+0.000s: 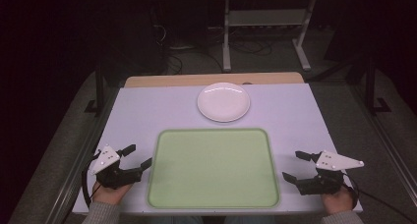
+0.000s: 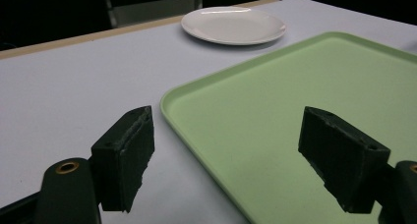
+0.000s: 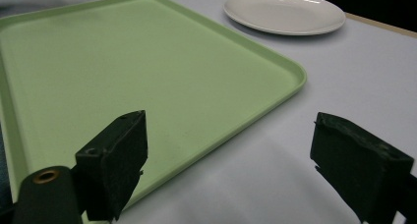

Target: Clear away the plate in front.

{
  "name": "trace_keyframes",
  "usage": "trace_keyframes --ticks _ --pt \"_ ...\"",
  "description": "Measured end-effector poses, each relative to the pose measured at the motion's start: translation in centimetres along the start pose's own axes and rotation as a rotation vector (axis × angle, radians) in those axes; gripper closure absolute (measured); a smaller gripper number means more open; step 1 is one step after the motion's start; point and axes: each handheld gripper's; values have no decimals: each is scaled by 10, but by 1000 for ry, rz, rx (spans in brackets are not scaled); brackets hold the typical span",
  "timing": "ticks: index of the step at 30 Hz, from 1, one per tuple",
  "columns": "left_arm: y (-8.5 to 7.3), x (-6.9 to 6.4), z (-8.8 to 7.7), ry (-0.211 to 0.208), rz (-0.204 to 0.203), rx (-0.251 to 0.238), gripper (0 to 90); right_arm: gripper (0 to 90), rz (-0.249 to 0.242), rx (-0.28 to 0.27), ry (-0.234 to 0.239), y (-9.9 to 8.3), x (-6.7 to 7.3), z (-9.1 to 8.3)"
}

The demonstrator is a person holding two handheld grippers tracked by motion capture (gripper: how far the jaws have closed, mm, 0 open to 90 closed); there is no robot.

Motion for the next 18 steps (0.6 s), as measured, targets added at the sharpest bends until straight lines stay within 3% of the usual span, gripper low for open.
trace_keyframes --ticks 18 --pt "0 0 1 -12 -7 3 214 134 -3 0 2 0 1 0"
Point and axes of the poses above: each handheld gripper's, and its own axes: z roughly forward along the jaws, y roughly out of its top, x roughly to its left, and after that the axes turned 13 degrees about x, right-handed
